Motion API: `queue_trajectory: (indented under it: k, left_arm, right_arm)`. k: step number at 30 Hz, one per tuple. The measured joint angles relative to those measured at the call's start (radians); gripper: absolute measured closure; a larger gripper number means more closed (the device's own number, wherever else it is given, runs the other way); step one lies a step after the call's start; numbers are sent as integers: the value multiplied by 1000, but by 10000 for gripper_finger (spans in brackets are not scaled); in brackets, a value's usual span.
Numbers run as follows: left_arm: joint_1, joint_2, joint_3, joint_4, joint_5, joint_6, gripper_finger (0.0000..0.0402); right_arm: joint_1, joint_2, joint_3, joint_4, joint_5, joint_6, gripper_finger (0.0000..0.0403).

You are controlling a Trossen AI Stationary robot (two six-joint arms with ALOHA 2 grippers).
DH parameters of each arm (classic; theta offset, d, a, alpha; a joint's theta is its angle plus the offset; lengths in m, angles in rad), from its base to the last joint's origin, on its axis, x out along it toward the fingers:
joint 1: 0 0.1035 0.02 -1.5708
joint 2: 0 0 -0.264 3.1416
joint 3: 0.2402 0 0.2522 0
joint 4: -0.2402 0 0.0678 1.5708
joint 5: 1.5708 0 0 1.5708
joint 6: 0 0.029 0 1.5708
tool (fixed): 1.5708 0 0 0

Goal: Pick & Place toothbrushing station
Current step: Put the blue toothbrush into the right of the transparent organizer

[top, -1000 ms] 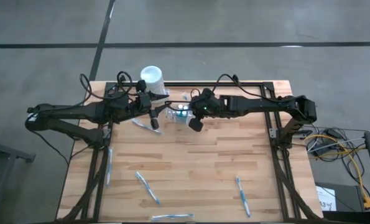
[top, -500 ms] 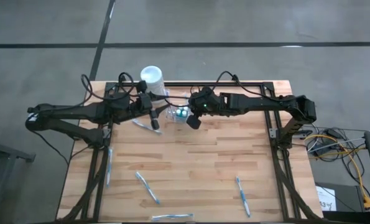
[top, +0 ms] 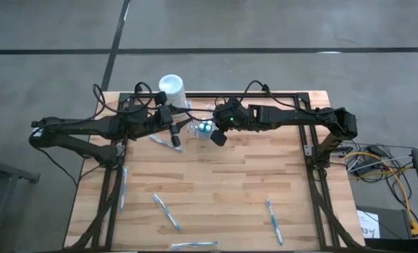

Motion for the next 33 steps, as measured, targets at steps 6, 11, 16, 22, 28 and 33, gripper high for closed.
queue_trajectory:
  k: [6,11,16,22,28,33]
  left_arm:
    - [0,0,0,0,0,0,264]
    - [0,0,-1,-3,0,0,264]
    - [0,0,-1,-2,0,0,264]
    - [0,0,-1,-2,0,0,264]
    - [-1,0,-1,1,0,0,264]
    - [-1,0,-1,3,2,0,264]
  right_arm:
    - [-2,0,0,30,2,18,372]
    - [-2,0,-7,21,6,-20,350]
    - [-2,0,-7,21,5,-23,323]
    - [5,0,-7,23,-6,-24,288]
    - [11,-4,-7,40,-11,-20,254]
    - [12,-24,-8,99,-30,-33,246]
